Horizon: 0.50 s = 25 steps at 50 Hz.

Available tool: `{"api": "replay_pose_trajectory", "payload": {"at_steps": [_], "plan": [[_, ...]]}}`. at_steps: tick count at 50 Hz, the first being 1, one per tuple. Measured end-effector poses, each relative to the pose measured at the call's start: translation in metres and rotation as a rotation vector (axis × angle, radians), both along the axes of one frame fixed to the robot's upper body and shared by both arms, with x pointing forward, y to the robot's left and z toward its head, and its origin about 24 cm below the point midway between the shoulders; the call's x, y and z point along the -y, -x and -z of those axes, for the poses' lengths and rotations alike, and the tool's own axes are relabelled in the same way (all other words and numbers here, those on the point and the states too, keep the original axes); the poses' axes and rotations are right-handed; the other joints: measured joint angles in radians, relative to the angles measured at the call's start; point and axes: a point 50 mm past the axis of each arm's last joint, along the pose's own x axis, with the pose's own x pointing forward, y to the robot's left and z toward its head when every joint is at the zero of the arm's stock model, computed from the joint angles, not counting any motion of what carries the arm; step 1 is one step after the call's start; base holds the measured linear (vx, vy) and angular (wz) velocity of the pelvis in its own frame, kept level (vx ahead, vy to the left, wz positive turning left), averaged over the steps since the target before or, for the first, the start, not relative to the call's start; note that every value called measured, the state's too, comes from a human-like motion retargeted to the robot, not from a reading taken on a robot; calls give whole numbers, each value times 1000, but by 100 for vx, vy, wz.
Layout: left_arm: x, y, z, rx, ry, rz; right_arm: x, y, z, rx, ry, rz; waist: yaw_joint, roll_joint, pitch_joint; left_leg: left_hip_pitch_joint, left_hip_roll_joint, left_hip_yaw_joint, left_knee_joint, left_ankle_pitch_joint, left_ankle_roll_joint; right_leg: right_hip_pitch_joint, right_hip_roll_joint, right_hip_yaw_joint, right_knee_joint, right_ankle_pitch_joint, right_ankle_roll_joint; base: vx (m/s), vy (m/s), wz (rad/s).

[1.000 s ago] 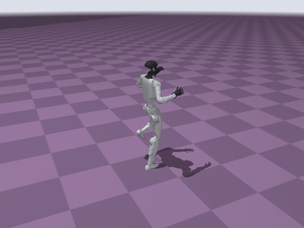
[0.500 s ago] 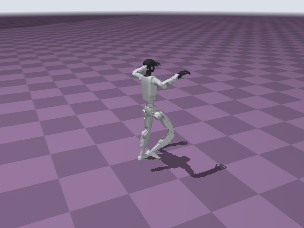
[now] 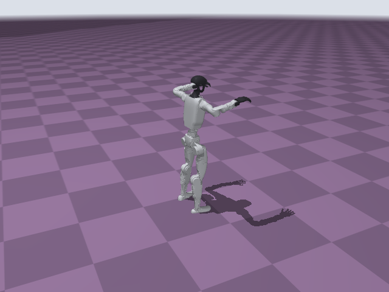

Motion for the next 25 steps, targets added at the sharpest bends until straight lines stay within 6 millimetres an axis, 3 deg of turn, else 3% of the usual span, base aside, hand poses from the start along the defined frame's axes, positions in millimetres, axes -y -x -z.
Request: {"api": "replay_pose_trajectory", "payload": {"at_steps": [11, 25], "plan": [[-7, 5, -23, 85, 2, -39, -1, 6, -12, 28, 31, 14, -35, -17, 71, 0, 10, 28, -20, -62, -11, -31, 4, -5, 29, -77, 17, -11, -6, 0], [-1, 3, -18, 40, -22, -17, -3, 0, -16, 15, 71, 25, -61, -25, 78, 6, 9, 38, -15, -168, -18, -34, 0, -14, 48, -132, 29, -2, 0, 5]]}}
